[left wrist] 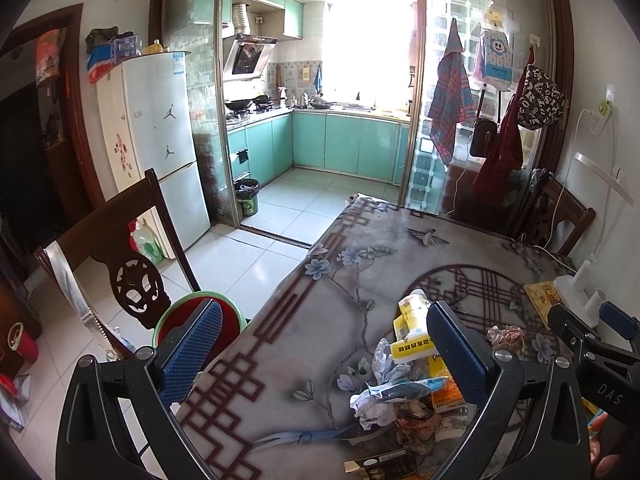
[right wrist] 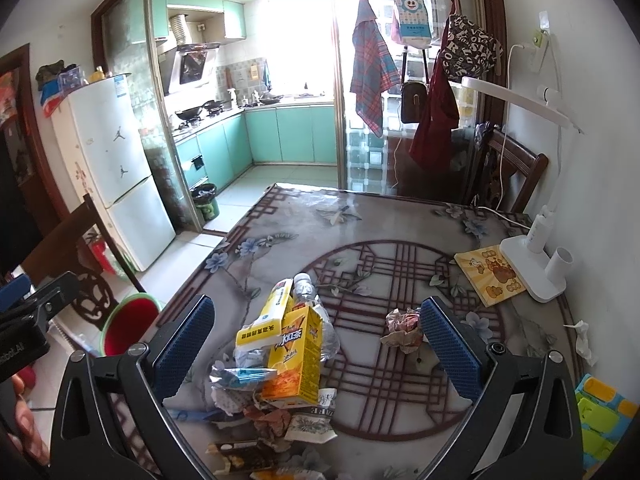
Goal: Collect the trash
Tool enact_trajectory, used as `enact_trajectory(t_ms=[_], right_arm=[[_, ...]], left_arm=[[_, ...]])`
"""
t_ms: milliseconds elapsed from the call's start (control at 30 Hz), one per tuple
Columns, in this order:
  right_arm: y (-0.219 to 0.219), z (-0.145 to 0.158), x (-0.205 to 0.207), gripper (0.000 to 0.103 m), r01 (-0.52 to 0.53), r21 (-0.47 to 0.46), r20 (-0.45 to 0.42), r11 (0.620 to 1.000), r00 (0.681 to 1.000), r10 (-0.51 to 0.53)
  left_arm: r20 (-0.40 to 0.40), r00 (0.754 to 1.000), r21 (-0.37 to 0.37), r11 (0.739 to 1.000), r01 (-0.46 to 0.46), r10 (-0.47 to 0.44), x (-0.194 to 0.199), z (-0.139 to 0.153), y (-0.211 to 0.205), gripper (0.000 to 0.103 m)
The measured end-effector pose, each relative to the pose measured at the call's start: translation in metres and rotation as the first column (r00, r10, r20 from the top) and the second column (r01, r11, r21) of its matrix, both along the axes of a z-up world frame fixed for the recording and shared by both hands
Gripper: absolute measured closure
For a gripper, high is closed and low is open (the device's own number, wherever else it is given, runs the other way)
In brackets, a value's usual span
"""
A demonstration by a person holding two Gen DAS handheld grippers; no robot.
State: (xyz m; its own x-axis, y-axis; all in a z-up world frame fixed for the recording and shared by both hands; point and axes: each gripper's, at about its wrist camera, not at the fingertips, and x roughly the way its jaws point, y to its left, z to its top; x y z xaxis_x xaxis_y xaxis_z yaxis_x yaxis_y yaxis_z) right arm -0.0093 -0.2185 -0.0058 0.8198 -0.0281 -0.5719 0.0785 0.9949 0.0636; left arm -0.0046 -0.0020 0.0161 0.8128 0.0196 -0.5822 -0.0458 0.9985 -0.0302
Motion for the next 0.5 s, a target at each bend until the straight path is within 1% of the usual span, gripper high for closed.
enact_trajectory(t_ms=[500], right_arm=[[0.0004, -0.0001, 0.0005, 0.0, -0.001, -0.001, -0.001, 1.0, 1.0, 0.001]], left_arm=[[-0.004, 1.0, 0.006, 1.0, -0.009, 0.009, 0.0017, -0.002, -0.0013, 0.0]])
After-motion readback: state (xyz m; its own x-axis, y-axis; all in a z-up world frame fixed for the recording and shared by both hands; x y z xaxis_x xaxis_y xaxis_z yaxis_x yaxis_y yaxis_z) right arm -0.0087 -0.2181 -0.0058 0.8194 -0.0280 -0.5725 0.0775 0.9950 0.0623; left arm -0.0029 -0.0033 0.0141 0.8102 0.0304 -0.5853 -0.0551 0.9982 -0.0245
